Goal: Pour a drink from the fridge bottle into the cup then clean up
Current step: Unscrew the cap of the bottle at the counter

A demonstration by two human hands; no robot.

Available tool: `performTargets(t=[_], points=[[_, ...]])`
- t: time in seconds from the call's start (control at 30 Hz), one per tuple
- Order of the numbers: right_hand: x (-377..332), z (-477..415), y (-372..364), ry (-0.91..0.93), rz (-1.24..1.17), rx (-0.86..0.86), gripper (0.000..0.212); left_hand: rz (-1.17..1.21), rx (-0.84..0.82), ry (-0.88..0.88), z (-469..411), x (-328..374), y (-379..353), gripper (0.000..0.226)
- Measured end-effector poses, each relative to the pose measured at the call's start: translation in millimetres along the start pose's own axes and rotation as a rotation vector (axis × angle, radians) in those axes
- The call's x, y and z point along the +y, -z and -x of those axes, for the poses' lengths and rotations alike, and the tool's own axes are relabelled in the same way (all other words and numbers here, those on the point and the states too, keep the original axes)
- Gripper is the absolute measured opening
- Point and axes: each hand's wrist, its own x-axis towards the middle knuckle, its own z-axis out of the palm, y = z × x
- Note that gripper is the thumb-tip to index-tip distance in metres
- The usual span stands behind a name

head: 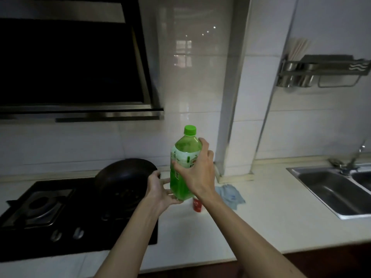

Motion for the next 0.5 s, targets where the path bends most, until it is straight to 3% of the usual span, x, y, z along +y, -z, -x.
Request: performTargets(t=[0.27, 0.5], points=[[74, -3, 13, -0.026, -0.028, 0.005, 0.095, 0.026, 0.059, 0.049, -48, -56, -25, 0.06], [119, 22, -20, -0.066, -0.042, -0.046, 0.096, 0.062, 0.187, 0.083, -82, -92, 5, 0.06]])
